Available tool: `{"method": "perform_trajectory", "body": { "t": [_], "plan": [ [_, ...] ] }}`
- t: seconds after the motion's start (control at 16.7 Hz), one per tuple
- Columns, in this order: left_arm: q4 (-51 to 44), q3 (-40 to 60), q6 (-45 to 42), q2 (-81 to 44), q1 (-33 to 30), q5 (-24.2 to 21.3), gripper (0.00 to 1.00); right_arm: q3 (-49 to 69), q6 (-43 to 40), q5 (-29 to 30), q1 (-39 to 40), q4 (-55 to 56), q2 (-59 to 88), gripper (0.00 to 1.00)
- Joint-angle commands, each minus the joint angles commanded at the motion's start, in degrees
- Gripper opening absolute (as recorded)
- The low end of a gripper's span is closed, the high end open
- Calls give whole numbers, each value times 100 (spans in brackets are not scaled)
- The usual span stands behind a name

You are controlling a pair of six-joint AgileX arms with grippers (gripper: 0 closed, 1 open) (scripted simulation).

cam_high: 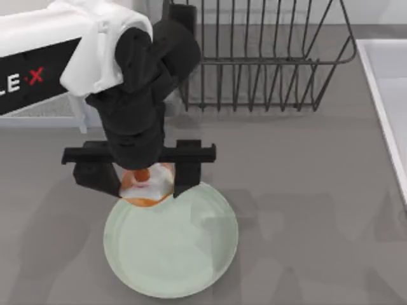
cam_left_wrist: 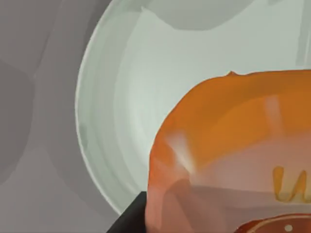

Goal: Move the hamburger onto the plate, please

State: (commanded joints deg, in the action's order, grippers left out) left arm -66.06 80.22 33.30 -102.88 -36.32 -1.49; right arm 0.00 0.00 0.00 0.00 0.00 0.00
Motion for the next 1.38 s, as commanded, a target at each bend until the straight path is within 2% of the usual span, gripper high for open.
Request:
{"method": "perform_trajectory", "body": {
  "t": [0.24,0.6,1.02,1.38],
  "plan": [
    [133,-126,740,-342,-505,-74,0,0,0,0,0,0,0,100],
    [150,-134,753,-337,-504,-73,0,0,0,0,0,0,0,100],
    [998,-637,722,-573,-503,-53,0,0,0,0,0,0,0,100],
    [1102,-762,739,-693,-503,-80,0,0,0,0,0,0,0,100]
  ]
}}
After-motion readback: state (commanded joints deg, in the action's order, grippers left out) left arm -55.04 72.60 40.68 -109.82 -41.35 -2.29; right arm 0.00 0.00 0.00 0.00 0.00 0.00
